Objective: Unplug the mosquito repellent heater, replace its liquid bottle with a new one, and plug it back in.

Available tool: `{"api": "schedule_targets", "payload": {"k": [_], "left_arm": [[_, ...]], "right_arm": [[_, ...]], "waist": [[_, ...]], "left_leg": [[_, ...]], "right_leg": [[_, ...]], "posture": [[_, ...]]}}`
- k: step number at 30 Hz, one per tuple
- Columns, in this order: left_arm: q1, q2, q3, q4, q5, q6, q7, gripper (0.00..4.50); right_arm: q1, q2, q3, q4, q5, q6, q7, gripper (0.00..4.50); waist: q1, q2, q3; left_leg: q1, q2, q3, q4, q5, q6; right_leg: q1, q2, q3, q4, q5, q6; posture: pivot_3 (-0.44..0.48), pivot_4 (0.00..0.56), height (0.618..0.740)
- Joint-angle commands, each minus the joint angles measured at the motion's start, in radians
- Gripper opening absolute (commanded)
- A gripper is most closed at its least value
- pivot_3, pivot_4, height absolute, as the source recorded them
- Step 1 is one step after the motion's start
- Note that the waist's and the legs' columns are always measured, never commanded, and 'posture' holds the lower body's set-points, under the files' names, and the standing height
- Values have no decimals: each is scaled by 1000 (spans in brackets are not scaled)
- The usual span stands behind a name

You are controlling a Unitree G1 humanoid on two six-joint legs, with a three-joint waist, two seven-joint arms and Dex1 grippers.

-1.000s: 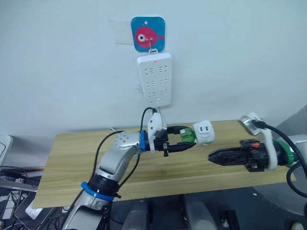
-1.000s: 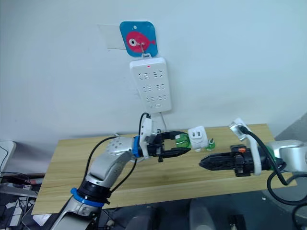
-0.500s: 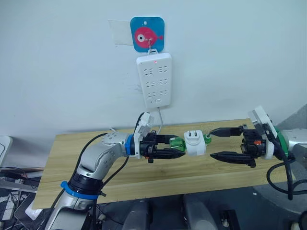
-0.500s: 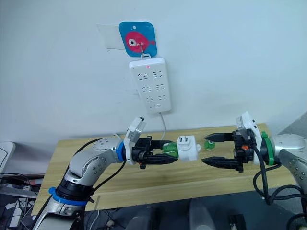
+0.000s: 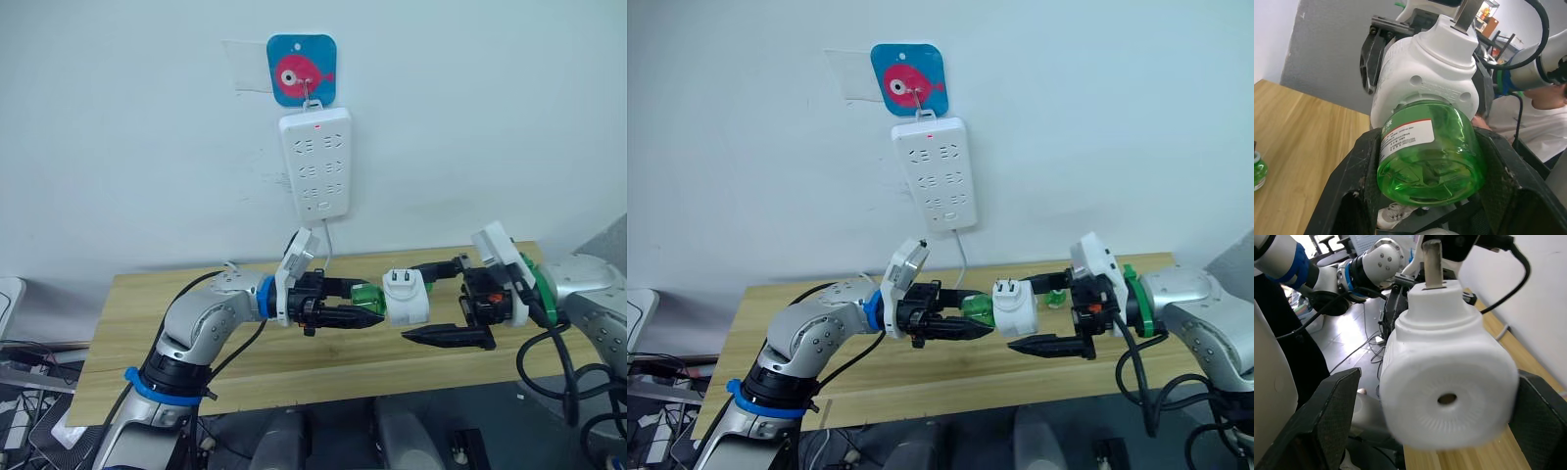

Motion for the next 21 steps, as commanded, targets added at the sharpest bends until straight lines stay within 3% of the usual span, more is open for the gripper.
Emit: {"api": "schedule_targets", "payload": {"k": [1, 6, 11, 18, 21], "left_arm": [[-16, -4, 17, -46, -31, 1, -6, 2262], [-6, 2, 15, -52, -22, -3, -9, 2262], [-1, 2, 14, -52, -12, -8, 0, 2262], [-10, 81, -1, 10, 234, -302, -21, 4488], [-6, 119, -35, 25, 387, -488, -9, 4500]], "right_arm": [[-18, 6, 3, -11, -20, -23, 22, 4282], [-10, 11, -12, 2, -6, -4, 26, 2970], [-6, 22, -37, 5, 32, 44, 4, 2992], [52, 14, -86, 9, 105, 283, -198, 2992], [53, 50, -122, 23, 156, 418, -346, 2992]], "waist": [[0, 0, 0], [1, 0, 0], [1, 0, 0], [1, 0, 0], [2, 0, 0]], "left_leg": [[0, 0, 0, 0, 0, 0], [0, 0, 0, 0, 0, 0], [0, 0, 0, 0, 0, 0], [0, 0, 0, 0, 0, 0], [0, 0, 1, 0, 0, 0]], "right_leg": [[0, 0, 0, 0, 0, 0], [0, 0, 0, 0, 0, 0], [0, 0, 0, 0, 0, -1], [0, 0, 0, 0, 1, -2], [0, -1, 1, 0, 1, -2]], "posture": [[-197, 202, 740], [-198, 203, 740], [-198, 203, 740], [-199, 197, 740], [-197, 194, 740]]}}
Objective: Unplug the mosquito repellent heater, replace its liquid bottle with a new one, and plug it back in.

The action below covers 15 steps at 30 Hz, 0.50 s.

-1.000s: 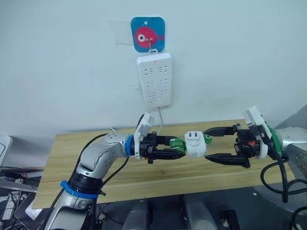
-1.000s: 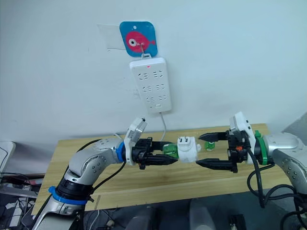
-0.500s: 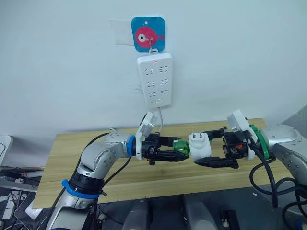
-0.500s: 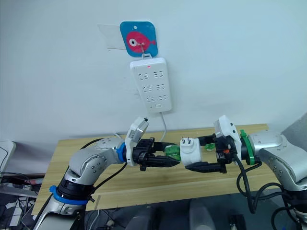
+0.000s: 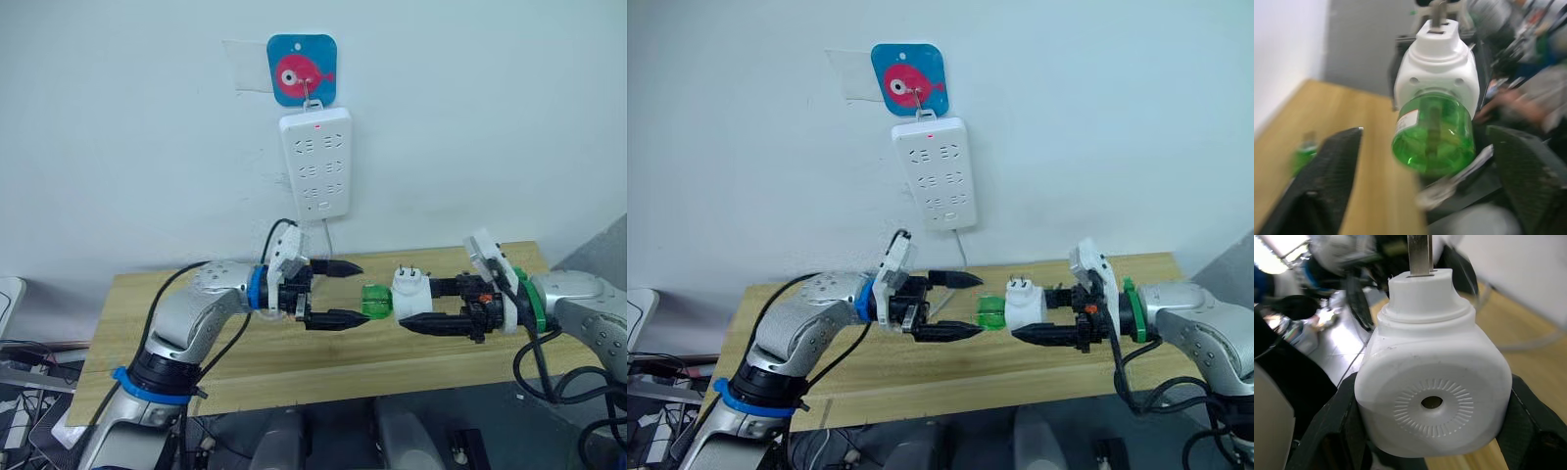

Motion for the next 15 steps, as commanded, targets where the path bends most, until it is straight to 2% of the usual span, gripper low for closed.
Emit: {"api": "schedule_targets", "payload": {"k": [1, 4, 9, 15], "left_arm": [[-9, 26, -44, 2, 188, -231, 24, 4500], [-17, 3, -96, 2, 348, -309, 136, 4500], [-45, -24, -194, 24, 568, -403, 247, 4500], [-110, -104, -242, 60, 699, -382, 344, 4500]], "right_arm": [[-20, 55, -83, 10, 88, 152, -184, 2992], [-77, 113, -110, 38, 123, 275, -322, 2992], [-192, 228, -183, 85, 191, 481, -525, 2992], [-273, 350, -265, 82, 279, 643, -704, 2992]], "waist": [[0, 0, 0], [1, 0, 0], [1, 0, 0], [0, 0, 0]], "left_leg": [[0, 0, 0, 0, 0, 0], [0, 0, 1, 0, 0, 0], [-1, 0, 1, 0, 0, 1], [-2, -1, 1, 0, 0, 1]], "right_leg": [[0, 0, 0, 0, 0, 0], [0, 0, 1, -1, 2, 1], [-1, 0, 1, -1, 2, 2], [-1, 0, 1, 0, 3, 2]], "posture": [[-197, 194, 740], [-185, 190, 740], [-187, 188, 740], [-193, 190, 740]]}}
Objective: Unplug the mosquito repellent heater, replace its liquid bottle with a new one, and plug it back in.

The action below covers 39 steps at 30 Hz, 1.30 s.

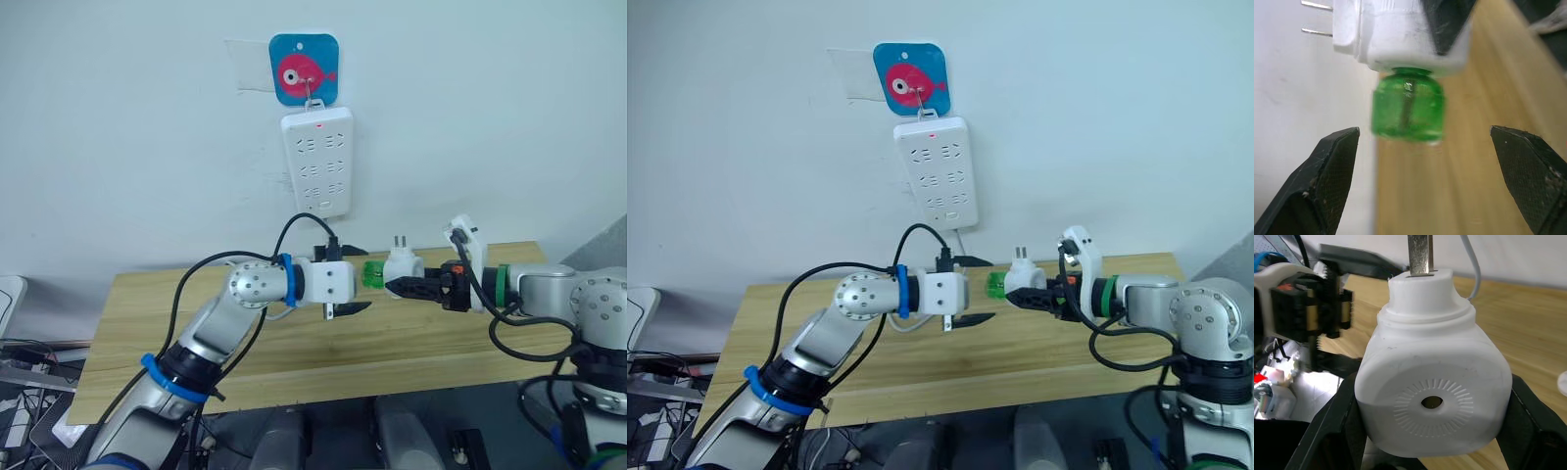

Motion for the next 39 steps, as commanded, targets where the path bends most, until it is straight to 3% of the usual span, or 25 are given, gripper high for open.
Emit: {"api": "schedule_targets", "payload": {"k": [1, 7, 15, 20, 24, 25, 29, 32, 39], "left_arm": [[-27, -28, -22, -2, 58, 0, 46, 4500], [-20, -51, -62, 2, 105, 27, 44, 4500], [-9, -65, -74, -15, 132, 80, 46, 2265], [-10, -71, -63, 2, 120, 63, 54, 2267], [20, -111, -13, 25, 35, 69, 73, 2267], [33, -134, 8, 27, -4, 84, 74, 2267], [104, -298, 144, -12, -263, 244, 96, 2267], [131, -379, 219, -59, -396, 360, 137, 2267], [130, -436, 250, -105, -508, 494, 215, 2267]], "right_arm": [[-21, 16, -49, -22, 85, 36, -82, 2992], [-28, 29, -61, 2, 197, 36, -215, 2992], [-25, 19, -49, 47, 377, -9, -388, 2992], [-5, -12, 2, 47, 490, -86, -476, 2992], [22, -55, 31, -28, 488, -155, -452, 4360], [31, -72, 38, -58, 461, -166, -432, 4468], [100, -100, 46, -203, 270, -328, -271, 4468], [178, -48, 37, -285, 166, -476, -234, 4468], [212, 83, 107, -347, -2, -664, -242, 4468]], "waist": [[-1, 0, 0], [-4, 0, 0], [-6, 0, 0], [-8, 0, 0], [-10, 0, 0], [-10, 1, 0], [-9, 0, 0], [-10, 0, 0], [-28, 0, 0]], "left_leg": [[0, 0, 0, 0, 0, 0], [-1, 0, 1, 0, 0, 0], [0, 0, 1, 1, 0, 1], [0, 0, 2, 2, 1, 1], [0, 0, 2, 2, 1, 1], [0, 0, 2, 2, 1, 1], [-1, 0, 1, 2, 1, 1], [0, 0, 1, 3, 1, 1], [1, 0, 2, 3, 1, 1]], "right_leg": [[0, 0, 0, 0, 0, 0], [-2, 0, 0, 1, 0, 0], [-2, 0, 1, 7, 0, 0], [-2, 1, 1, 8, 0, 0], [-2, 1, 1, 8, 0, 0], [-2, 1, 1, 8, 0, 0], [-2, 1, 0, 6, 0, 1], [-2, 1, 0, 8, 0, 1], [-2, 2, 1, 8, -1, 1]], "posture": [[-194, 190, 740], [-196, 191, 740], [-204, 197, 740], [-202, 197, 740], [-204, 198, 740], [-203, 198, 740], [-212, 199, 740], [-228, 203, 740], [-256, 206, 740]]}}
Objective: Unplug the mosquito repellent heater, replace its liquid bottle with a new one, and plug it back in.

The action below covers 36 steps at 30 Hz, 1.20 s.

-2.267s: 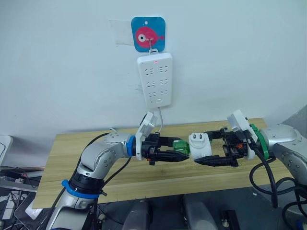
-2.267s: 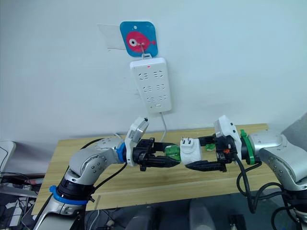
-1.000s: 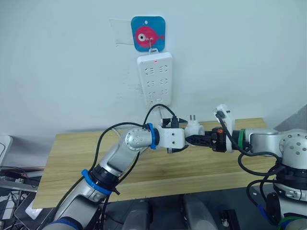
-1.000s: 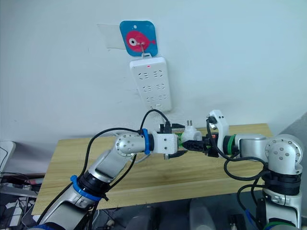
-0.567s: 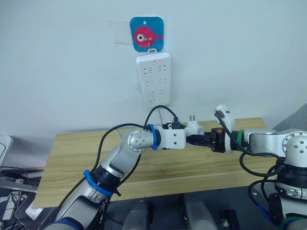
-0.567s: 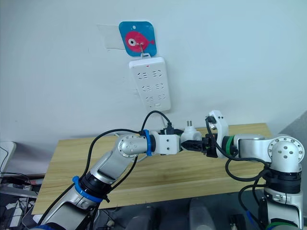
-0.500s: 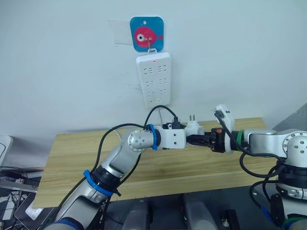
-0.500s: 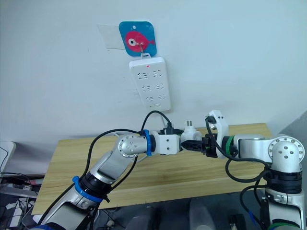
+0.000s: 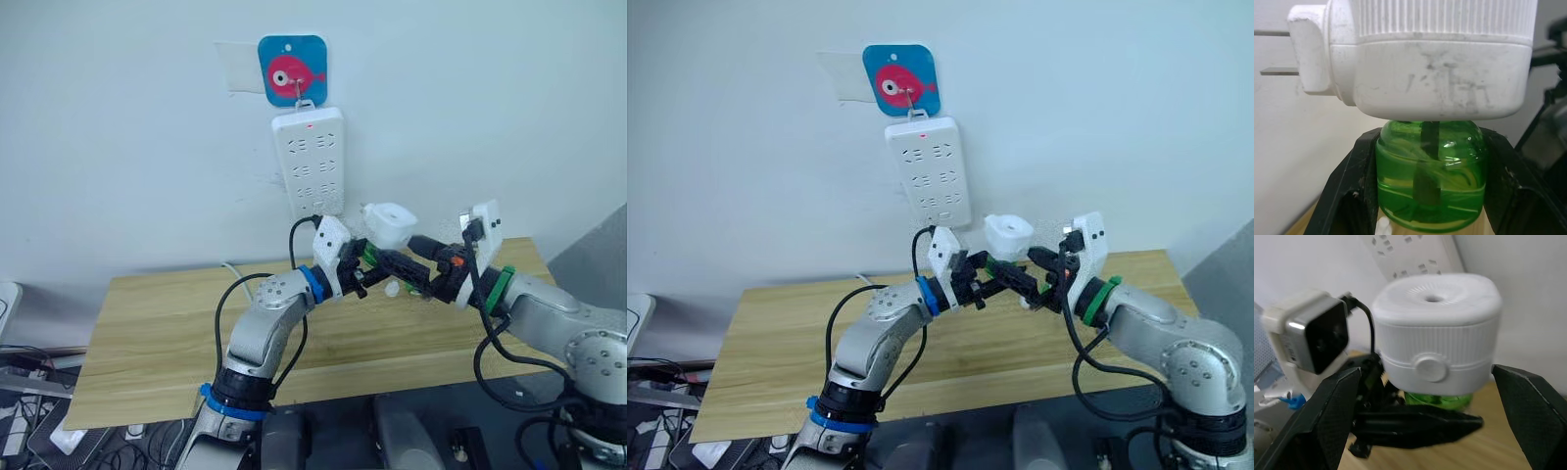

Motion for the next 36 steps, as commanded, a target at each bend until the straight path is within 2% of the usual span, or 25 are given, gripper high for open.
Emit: {"api": "schedule_targets", "payload": {"k": [1, 8, 11, 13, 14, 20, 24, 27, 32, 36], "left_arm": [[-9, -7, -11, -50, -42, 20, 14, 2267], [-21, 29, -43, -45, -31, 2, -2, 2267], [-19, 40, -49, -49, -35, -1, -9, 2267], [-14, 45, -51, -53, -39, -4, -7, 2267], [-12, 46, -51, -56, -41, -4, -5, 2267], [3, 58, -55, -71, -43, -18, -8, 2267], [47, 92, 3, -140, -114, -3, -34, 3576], [95, 175, 93, -192, -168, 13, -50, 4467], [90, 326, 257, -217, -237, 24, -48, 4500], [31, 439, 330, -144, -263, 38, -79, 4500]], "right_arm": [[-14, 45, 28, -32, -67, -82, -10, 4468], [-38, 100, 60, -7, -133, -110, -26, 4468], [-37, 106, 68, -4, -144, -110, -24, 3922], [-36, 107, 71, -3, -145, -106, -17, 3186], [-35, 101, 74, -4, -147, -100, -10, 2965], [-31, 92, 80, -5, -144, -92, 8, 2969], [-36, 99, 65, 3, -167, -122, 14, 2969], [-22, 50, 107, -9, -272, -174, 84, 2969], [-2, 67, 136, -1, -351, -242, 129, 2969], [-17, 94, 150, 21, -389, -267, 146, 2969]], "waist": [[-1, 0, 0], [-2, 0, 0], [-3, 0, 0], [-3, 0, 0], [-3, 0, 0], [-2, 0, 0], [-3, 0, 0], [-2, 1, -1], [0, 1, -1], [4, 1, -1]], "left_leg": [[0, 0, 0, 0, 0, 0], [0, 0, 0, 0, 0, 0], [0, 0, 0, 0, 0, 0], [0, 0, 0, 0, 0, 0], [0, 0, 0, -1, 0, 0], [0, 0, 0, -1, 0, 0], [0, 0, 0, -1, 0, 0], [1, 0, 0, -1, 0, 0], [1, 1, 0, -1, 0, 0], [1, 0, 0, -1, 1, -2]], "right_leg": [[0, 0, 0, 0, 0, 0], [0, 0, 0, 0, 0, 0], [0, 0, 0, 0, 0, 0], [0, 0, 0, -1, 0, 0], [0, 0, 1, -1, 0, 0], [0, 0, 0, -1, 0, 0], [0, 0, 1, -1, 0, 0], [0, 0, 1, 0, 0, 0], [0, 0, 0, 0, 0, 0], [0, 0, 0, 0, 0, 0]], "posture": [[-258, 205, 740], [-257, 205, 740], [-252, 203, 740], [-248, 201, 740], [-248, 201, 740], [-232, 193, 740], [-232, 193, 740], [-216, 186, 740], [-187, 175, 740], [-164, 167, 740]]}}
